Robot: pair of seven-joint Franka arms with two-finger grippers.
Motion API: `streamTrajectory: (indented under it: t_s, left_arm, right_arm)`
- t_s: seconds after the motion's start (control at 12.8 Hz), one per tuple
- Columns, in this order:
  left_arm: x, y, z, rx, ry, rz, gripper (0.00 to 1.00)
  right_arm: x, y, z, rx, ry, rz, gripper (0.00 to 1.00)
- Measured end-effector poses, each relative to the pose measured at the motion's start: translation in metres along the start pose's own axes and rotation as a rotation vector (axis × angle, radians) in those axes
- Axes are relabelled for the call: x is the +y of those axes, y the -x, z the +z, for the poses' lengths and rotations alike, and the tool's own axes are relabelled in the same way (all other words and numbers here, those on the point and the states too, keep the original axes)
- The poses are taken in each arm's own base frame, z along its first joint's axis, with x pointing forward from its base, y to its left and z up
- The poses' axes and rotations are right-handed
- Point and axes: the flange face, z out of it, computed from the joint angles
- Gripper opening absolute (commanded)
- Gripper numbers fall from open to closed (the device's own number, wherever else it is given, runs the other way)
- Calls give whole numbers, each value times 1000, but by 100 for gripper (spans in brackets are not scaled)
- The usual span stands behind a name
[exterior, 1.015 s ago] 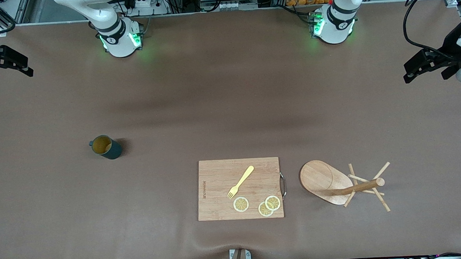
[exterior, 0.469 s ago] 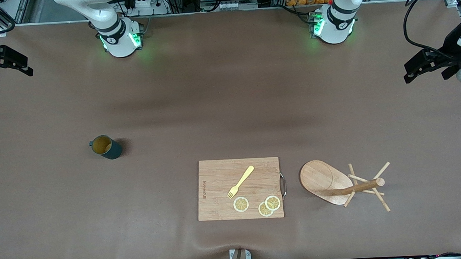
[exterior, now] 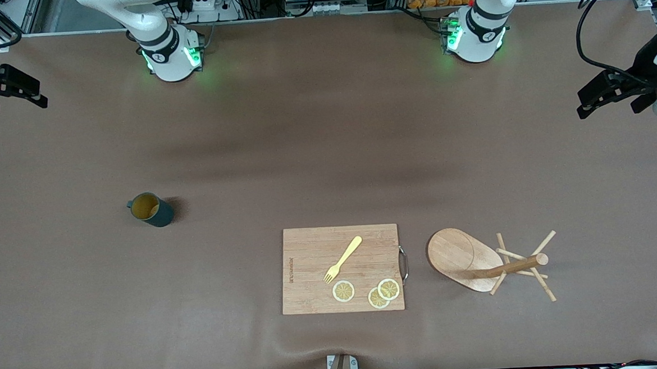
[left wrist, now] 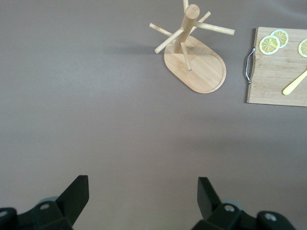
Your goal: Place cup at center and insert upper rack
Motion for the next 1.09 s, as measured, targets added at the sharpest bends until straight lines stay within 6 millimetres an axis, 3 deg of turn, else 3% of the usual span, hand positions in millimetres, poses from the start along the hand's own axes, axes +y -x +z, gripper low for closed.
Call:
streamTrajectory:
  t_s: [0.08, 0.16, 0.23, 0.31, 0.47, 0.55, 0.62, 1.09]
  left_arm:
    - [0, 0, 0, 0, 0, 0, 100]
    - [0, 0, 0, 0, 0, 0, 100]
    - [0, 0, 0, 0, 0, 0, 100]
    - [0, 0, 0, 0, 0, 0, 100]
    - [0, 0, 0, 0, 0, 0, 100]
    - [0, 0, 0, 0, 0, 0, 100]
    - [0, 0, 0, 0, 0, 0, 100]
    - [4, 0, 0, 0, 0, 6, 100]
  right_arm:
    - [0, 0, 0, 0, 0, 0, 47]
    - [0, 0, 1, -1, 0, 0, 33]
    - [0, 0, 1, -2, 0, 5, 25]
    - [0, 0, 2, -5, 0, 20, 27]
    - [0, -2, 6, -12, -1, 50, 52]
    - [0, -3, 8, -16, -1, 57, 87]
    - [0, -4, 9, -19, -1, 60, 100]
    - [0, -5, 9, -12, 0, 62, 100]
